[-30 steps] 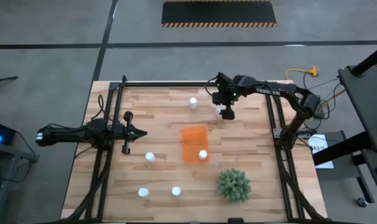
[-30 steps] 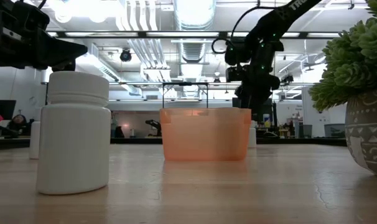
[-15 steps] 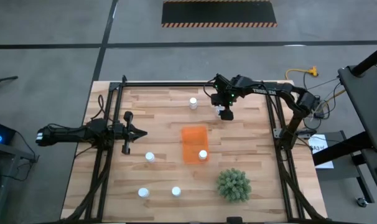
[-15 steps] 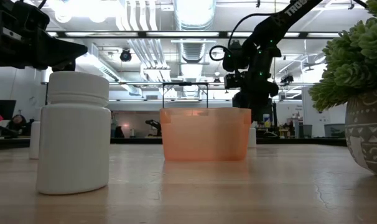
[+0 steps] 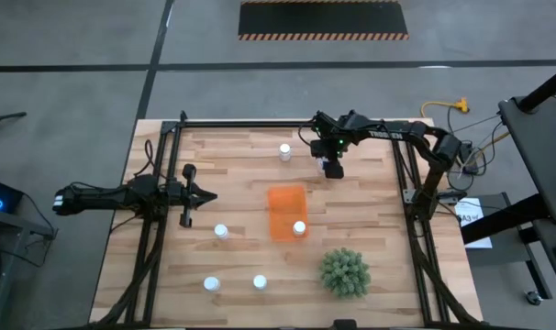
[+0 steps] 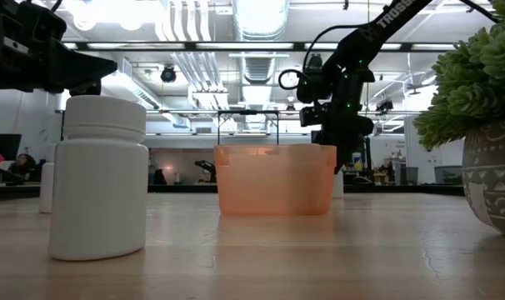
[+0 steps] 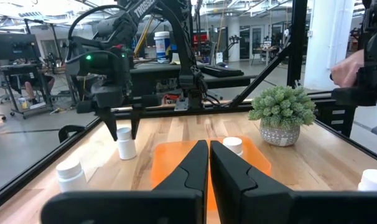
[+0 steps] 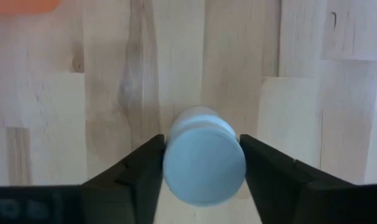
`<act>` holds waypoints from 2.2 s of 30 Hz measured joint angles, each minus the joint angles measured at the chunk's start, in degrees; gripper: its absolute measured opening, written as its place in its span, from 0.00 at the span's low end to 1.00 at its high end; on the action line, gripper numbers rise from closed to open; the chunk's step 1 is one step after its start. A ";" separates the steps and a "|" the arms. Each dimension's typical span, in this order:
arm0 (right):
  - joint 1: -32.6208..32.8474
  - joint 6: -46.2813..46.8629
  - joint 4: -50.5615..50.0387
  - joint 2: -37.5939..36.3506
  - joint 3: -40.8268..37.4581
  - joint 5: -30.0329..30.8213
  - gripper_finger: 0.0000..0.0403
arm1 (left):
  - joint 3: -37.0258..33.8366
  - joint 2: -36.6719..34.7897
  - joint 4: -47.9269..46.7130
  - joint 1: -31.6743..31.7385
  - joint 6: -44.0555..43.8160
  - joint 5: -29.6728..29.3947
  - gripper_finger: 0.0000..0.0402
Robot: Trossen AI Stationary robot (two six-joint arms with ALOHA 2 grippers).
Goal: Pick and place pill bottles into a basket
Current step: Put the white pill bottle into the orange bin
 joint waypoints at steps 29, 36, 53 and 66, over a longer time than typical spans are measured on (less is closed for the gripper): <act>15.64 7.95 -9.17 -4.52 6.32 0.16 0.36 | 0.00 0.00 0.01 0.00 -0.01 0.00 0.00; 21.48 11.23 -11.82 -4.55 10.14 0.37 0.36 | 0.00 0.00 -0.01 -0.02 -0.01 0.00 0.00; 30.84 12.19 -9.61 -4.55 14.01 3.40 0.36 | 0.00 0.00 0.01 0.00 -0.01 0.00 0.00; 30.82 9.73 -5.99 -0.54 14.01 3.30 0.36 | 0.00 0.00 0.00 0.00 -0.01 0.01 0.00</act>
